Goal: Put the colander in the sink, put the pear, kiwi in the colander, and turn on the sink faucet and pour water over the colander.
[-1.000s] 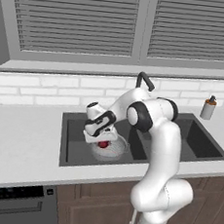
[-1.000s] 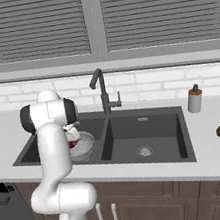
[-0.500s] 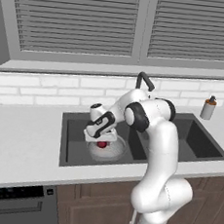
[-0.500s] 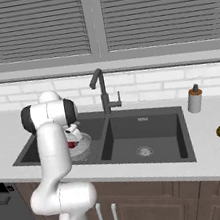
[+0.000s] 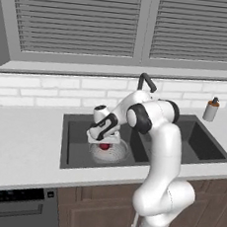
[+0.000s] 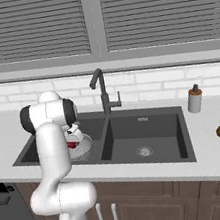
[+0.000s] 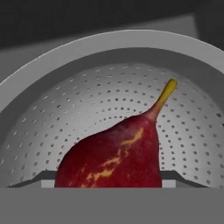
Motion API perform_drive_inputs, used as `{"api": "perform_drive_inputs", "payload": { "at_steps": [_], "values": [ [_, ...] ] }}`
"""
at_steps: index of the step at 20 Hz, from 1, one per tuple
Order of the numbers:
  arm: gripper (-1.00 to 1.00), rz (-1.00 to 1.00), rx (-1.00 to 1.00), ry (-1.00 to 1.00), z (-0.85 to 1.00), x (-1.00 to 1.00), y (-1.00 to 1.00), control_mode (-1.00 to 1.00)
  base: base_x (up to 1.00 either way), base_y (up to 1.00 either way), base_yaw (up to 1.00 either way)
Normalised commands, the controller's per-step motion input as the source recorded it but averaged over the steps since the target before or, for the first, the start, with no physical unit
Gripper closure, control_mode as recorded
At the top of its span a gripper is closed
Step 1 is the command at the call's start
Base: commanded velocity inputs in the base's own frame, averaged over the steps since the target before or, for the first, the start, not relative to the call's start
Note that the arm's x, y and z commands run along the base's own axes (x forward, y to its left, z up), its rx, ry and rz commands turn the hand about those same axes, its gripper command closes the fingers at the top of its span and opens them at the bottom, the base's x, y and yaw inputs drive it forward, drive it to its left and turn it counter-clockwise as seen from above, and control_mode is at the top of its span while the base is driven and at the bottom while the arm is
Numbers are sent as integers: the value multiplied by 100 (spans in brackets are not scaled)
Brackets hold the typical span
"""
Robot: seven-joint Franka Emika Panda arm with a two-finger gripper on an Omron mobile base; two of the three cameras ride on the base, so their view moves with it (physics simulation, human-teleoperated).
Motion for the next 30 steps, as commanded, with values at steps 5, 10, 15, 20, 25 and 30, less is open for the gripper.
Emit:
{"api": "perform_drive_inputs", "payload": {
  "at_steps": [5, 10, 15, 20, 25, 30],
  "values": [
    [-100, -3, 1, 0, 2, -21, -13, -100, 0, 0, 0],
    [-100, -1, 5, 0, 18, -28, -10, -100, 0, 0, 0],
    [-100, 0, 0, -4, 34, -24, -4, -100, 0, 0, 0],
    [-100, 0, 0, -2, 65, -33, -11, -100, 0, 0, 0],
    [-100, -4, 1, 0, 59, -71, -5, -100, 0, 0, 0],
    [-100, -6, 1, 0, 51, -85, -4, -100, 0, 0, 0]
  ]
}}
